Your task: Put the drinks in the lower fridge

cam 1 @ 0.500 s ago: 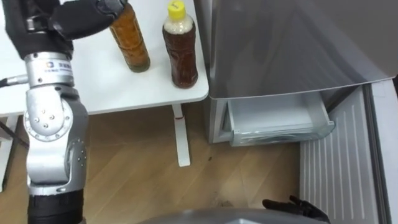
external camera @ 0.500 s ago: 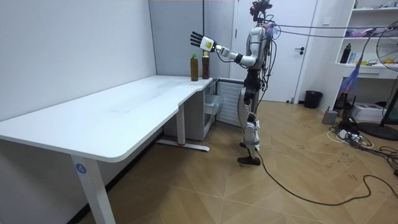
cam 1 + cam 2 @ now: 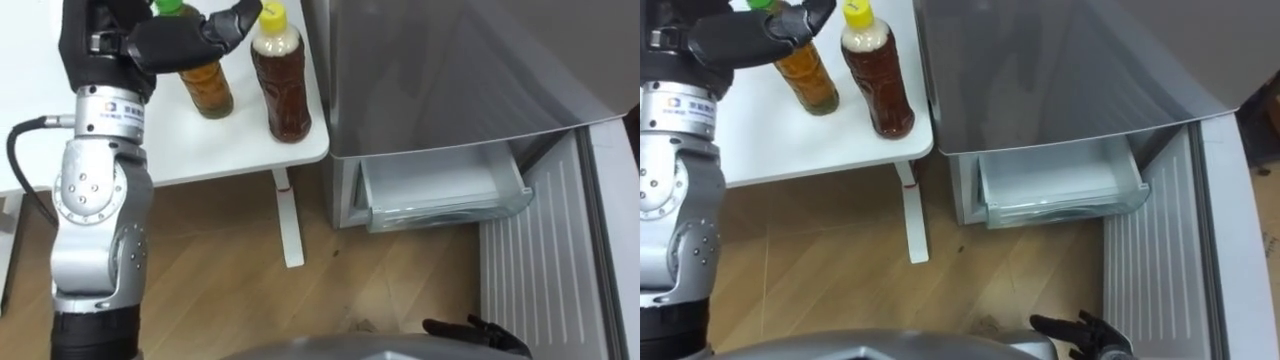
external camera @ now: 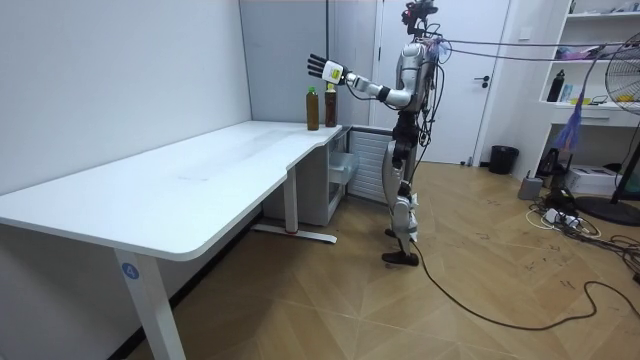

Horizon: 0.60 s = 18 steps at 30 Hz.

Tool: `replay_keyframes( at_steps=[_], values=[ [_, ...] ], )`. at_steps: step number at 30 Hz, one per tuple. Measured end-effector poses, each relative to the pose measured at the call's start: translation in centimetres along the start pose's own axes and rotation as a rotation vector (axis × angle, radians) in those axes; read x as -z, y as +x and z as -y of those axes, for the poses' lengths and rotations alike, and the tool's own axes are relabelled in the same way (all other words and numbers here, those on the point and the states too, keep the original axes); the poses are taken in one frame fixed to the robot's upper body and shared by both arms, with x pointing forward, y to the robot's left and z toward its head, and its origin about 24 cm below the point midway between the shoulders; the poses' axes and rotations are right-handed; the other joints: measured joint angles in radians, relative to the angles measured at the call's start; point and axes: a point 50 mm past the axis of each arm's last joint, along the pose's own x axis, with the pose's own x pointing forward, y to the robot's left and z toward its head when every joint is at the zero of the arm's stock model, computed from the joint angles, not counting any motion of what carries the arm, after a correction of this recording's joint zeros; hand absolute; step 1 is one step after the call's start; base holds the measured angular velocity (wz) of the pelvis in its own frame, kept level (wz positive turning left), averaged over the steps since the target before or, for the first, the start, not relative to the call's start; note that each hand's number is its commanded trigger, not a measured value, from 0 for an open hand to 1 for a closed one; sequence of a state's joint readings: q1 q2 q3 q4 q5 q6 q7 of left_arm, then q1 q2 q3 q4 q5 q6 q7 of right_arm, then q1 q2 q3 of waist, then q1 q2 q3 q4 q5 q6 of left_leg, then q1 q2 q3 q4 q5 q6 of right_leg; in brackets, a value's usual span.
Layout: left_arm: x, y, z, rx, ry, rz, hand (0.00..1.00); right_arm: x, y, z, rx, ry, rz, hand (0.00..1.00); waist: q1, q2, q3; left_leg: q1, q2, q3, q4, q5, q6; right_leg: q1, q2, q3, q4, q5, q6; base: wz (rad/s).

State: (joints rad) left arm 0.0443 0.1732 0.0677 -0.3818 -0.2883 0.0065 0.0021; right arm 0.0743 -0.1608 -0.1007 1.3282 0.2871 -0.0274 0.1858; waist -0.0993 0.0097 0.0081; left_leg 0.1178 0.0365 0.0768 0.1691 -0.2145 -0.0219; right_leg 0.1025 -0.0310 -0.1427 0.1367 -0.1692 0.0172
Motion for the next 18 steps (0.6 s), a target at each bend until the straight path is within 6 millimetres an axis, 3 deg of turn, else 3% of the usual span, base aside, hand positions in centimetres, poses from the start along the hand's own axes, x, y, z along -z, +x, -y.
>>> replay_keyframes(
  at_steps=[12, 18],
  values=[
    [0.5, 0.0, 0.8, 0.098, -0.021, -0.041, 0.00, -0.2, 0.0, 0.1, 0.001, 0.000, -0.003, 0.00, -0.032, -0.005, 0.0032, 0.000, 0.000, 0.004, -0.001, 0.000, 0.000, -0.002, 0.000, 0.003, 0.000, 0.000, 0.000, 0.00],
    [2.0, -0.2, 1.2, 0.146, -0.030, -0.133, 0.00, -0.1, 0.0, 0.2, 0.006, 0.001, -0.022, 0.00, -0.034, -0.004, 0.0022, 0.000, 0.000, 0.006, -0.001, 0.000, 0.000, -0.003, 0.000, 0.006, 0.001, 0.000, 0.000, 0.00]
  ],
)
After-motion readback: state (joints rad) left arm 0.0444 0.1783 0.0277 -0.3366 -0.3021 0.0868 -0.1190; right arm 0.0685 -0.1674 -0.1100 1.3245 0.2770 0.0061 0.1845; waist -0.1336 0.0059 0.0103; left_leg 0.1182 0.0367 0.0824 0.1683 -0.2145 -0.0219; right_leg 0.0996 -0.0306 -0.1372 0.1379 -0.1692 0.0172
